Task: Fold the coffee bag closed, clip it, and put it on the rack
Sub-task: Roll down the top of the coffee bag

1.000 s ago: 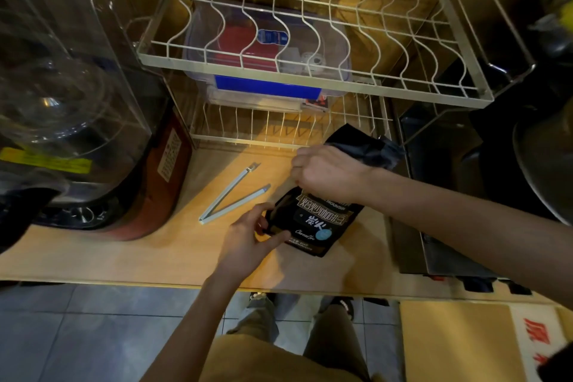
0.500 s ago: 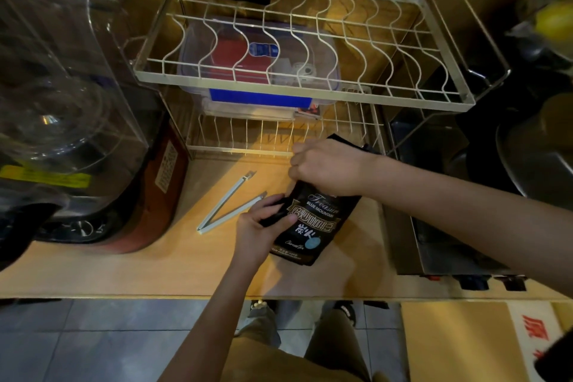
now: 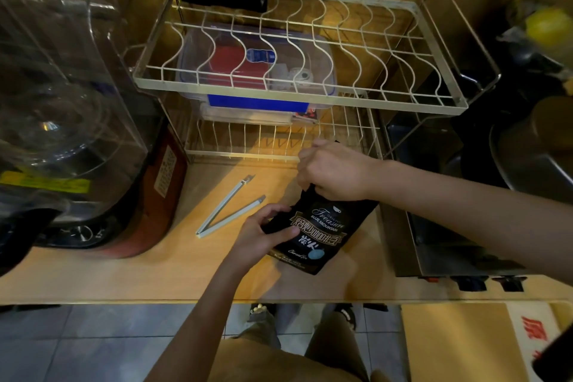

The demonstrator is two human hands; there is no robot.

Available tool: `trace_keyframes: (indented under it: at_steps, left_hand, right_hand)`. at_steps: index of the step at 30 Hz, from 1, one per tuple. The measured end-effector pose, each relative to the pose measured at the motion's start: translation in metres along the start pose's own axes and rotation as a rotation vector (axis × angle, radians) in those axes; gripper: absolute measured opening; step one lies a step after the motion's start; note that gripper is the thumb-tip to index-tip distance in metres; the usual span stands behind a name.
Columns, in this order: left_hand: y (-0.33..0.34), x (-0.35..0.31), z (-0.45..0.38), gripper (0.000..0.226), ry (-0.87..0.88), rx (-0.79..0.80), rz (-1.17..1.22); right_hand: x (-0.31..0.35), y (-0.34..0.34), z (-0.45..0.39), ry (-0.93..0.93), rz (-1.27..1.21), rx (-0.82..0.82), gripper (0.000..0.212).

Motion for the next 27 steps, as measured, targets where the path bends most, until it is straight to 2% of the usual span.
trace_keyframes:
  at_steps: [2,7,11,15,17,22,27]
  left_hand:
    - [0.003,-0.002,0.001,0.032,0.013,0.028,-0.035]
    - [0.001,-0.007,0.005,0.028,0.089,-0.017,-0.114]
    - [0.009,-0.008,0.01,0.034,0.125,-0.011,-0.222]
    - [0.02,-0.011,0.015,0.034,0.159,-0.028,-0.281]
    - [0.021,-0.011,0.017,0.033,0.16,-0.044,-0.292]
    - [0.018,-0.007,0.019,0.035,0.183,-0.063,-0.319]
    - [0.009,-0.005,0.019,0.046,0.183,-0.087,-0.226]
  right_hand:
    - [-0.002,-0.003,0.003,0.019,-0.057,-0.009,0.022]
    - [-0.01,-0.003,0.006,0.118,-0.247,0.008,0.02]
    - [-0.025,0.015,0.0,0.279,-0.306,0.2,0.017]
    - [-0.026,0.052,-0.002,0.297,-0.246,0.455,0.028]
    - [-0.028,0.061,-0.003,0.287,-0.267,0.49,0.025]
    - [-0.031,0.056,-0.005,0.261,-0.358,0.319,0.017]
    - [-0.034,0.033,-0.001,0.288,-0.417,0.111,0.016]
Point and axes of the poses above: each hand's wrist, its own z-axis away from the middle knuckle, its own y-axis out of the palm, x = y × z, the point moved 9 cm from there along -z, towards the middle knuckle, and after that the axes turned 9 degrees about -z, right-handed, at the moved point
